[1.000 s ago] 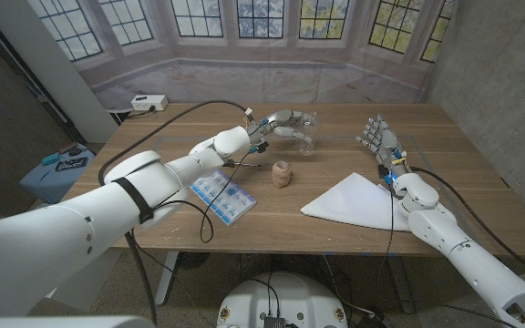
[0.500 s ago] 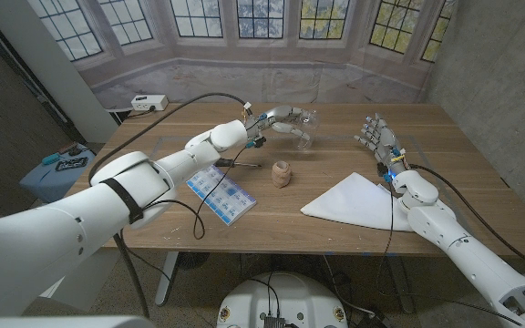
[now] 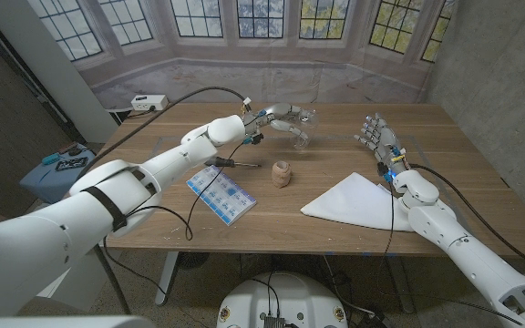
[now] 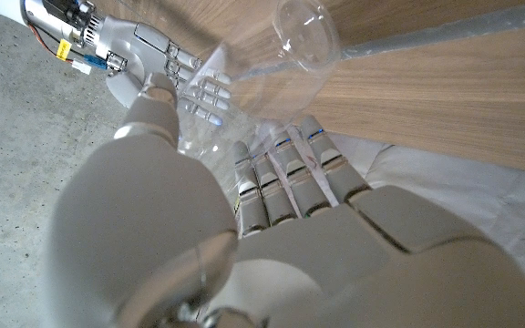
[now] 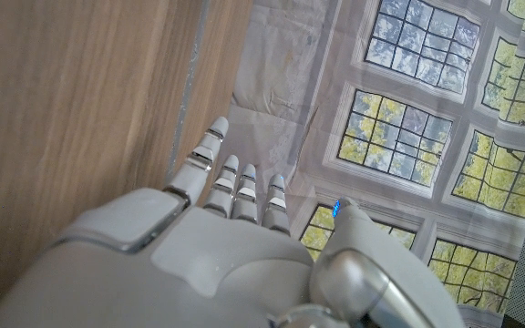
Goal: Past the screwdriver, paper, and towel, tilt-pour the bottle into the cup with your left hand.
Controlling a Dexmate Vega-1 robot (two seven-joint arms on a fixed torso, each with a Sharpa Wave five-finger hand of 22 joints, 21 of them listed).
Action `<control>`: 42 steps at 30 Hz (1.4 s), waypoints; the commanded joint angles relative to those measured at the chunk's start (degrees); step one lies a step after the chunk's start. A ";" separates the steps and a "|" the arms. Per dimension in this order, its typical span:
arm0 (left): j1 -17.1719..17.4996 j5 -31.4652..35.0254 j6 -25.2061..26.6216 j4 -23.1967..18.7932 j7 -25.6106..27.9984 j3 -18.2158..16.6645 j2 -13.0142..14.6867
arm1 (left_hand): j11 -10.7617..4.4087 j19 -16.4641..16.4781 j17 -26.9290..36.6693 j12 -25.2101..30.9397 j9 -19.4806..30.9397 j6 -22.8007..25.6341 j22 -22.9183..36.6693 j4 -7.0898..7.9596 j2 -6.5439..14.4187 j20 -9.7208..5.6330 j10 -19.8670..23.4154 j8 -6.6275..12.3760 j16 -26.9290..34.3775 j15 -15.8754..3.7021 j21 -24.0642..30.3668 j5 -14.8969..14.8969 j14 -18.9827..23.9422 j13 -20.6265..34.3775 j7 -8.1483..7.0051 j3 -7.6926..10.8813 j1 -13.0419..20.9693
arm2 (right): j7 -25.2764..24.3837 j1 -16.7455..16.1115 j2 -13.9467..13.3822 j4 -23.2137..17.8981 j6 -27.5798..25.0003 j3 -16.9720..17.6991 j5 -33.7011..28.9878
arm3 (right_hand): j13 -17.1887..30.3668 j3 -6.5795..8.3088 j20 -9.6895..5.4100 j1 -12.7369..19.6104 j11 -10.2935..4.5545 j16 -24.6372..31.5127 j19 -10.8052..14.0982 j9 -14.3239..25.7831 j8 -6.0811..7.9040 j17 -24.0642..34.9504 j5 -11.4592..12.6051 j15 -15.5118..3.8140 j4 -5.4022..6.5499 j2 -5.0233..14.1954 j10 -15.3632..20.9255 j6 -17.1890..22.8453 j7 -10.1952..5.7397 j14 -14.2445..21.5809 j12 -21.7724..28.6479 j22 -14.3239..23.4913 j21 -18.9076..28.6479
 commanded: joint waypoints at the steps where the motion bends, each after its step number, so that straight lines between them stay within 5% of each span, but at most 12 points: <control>1: 0.94 1.89 7.74 -10.29 -3.68 -1.23 4.83 | -0.81 -0.08 0.36 0.14 0.28 3.09 0.18 0.61 3.08 -0.14 1.23 0.61 0.13 -0.01 0.04 0.54 0.84 0.23 1.41 0.32 0.11 | -0.02 0.04 0.23 0.02 0.92 -0.15 -0.39 | 0.12 0.35 0.02 -0.33 -0.23 0.25 0.47 0.05 0.06 -0.08 -0.11 -0.03 -0.12 0.36 0.36 0.43 0.22 0.61 0.27 0.12 -0.25; 17: -1.47 4.95 11.63 -13.75 -7.57 -0.74 6.50 | -0.65 -0.26 1.09 0.17 0.30 3.26 0.18 0.93 3.94 0.01 1.74 0.65 0.73 0.21 0.00 0.72 1.97 0.66 2.24 0.24 -0.62 | 0.14 0.54 0.56 0.45 1.22 -0.36 -0.54 | 0.12 0.50 0.06 -0.40 -0.27 0.25 0.54 0.05 0.03 -0.08 -0.13 -0.07 -0.18 0.35 0.32 0.36 0.24 0.59 0.23 0.12 -0.23; 32: -2.05 10.58 22.88 -26.04 -10.90 -0.10 10.50 | -0.18 -0.33 2.62 0.70 0.46 4.09 0.19 0.55 4.96 0.31 3.05 1.01 2.50 0.00 0.03 1.11 3.99 1.23 2.87 -0.01 -0.31 | 0.31 0.53 0.65 0.66 1.65 -0.25 -0.46 | 0.11 0.68 0.08 -0.44 -0.23 0.24 0.60 0.05 0.02 -0.09 -0.15 -0.18 -0.27 0.34 0.35 0.34 0.22 0.56 0.22 0.12 -0.22; 42: -2.04 13.09 25.08 -29.66 -12.10 0.18 11.88 | -0.01 -0.07 3.46 1.09 0.74 5.08 0.21 0.27 5.54 0.32 3.85 1.54 3.37 0.01 0.19 1.50 5.11 1.60 3.32 0.06 0.04 | 0.69 0.52 0.91 1.02 1.83 -0.40 -0.30 | 0.12 0.80 0.13 -0.47 -0.37 0.25 0.60 0.05 0.02 -0.10 -0.17 -0.07 -0.33 0.31 0.30 0.34 0.24 0.62 0.19 0.12 -0.24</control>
